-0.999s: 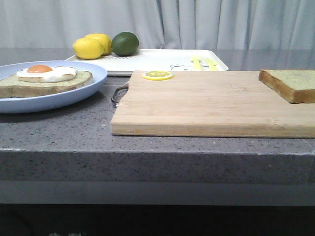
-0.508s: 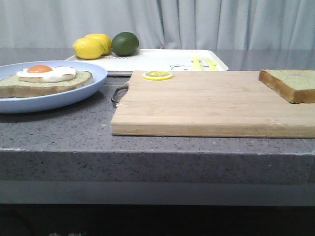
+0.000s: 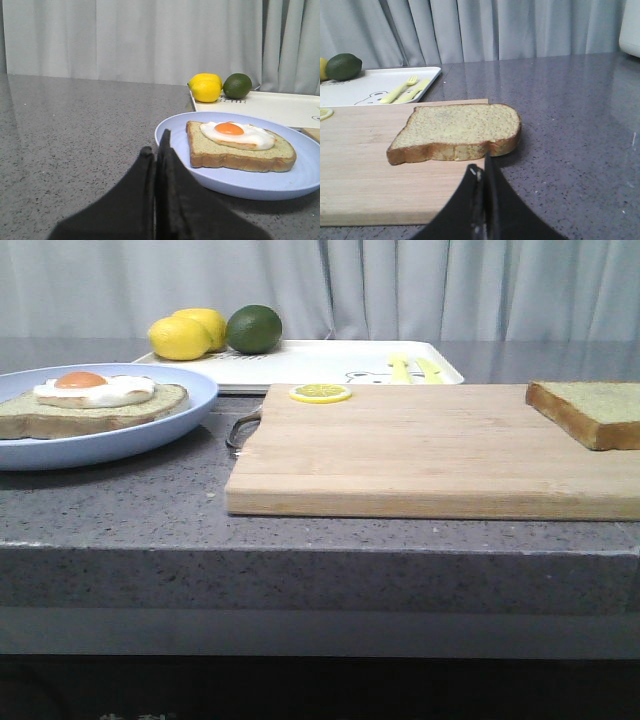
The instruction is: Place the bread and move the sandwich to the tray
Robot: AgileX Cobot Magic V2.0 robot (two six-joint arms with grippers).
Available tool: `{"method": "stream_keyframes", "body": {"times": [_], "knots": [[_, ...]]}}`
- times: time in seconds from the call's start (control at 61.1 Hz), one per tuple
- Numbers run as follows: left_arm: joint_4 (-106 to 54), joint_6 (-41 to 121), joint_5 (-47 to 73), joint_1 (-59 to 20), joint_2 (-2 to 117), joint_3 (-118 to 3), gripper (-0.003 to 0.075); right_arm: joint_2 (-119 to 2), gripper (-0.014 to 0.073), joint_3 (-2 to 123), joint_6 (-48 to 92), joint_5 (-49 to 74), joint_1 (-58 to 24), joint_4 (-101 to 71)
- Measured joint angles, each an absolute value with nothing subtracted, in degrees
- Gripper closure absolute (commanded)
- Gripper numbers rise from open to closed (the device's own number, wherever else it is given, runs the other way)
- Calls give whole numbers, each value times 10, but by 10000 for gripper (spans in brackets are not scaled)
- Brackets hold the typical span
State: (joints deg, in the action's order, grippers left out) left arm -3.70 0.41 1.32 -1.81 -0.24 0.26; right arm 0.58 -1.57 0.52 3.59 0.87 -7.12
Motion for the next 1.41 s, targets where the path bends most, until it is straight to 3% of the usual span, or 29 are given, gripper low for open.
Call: {"method": "stream_keyframes", "body": {"times": [0.475,0.72,0.999,1.408], "knots": [[-42,4,21,-18,-2,-18,741,6,662,17,5,68,9,-82],[-42,4,105,-18,4,-200,741,6,662,184,5,186,9,-84],[-42,4,323,-18,156,-452,741,-105,662,387,5,321,9,-83],[-44,4,415,-18,294,-506,741,-260,662,438,5,422,9,-82]]}}
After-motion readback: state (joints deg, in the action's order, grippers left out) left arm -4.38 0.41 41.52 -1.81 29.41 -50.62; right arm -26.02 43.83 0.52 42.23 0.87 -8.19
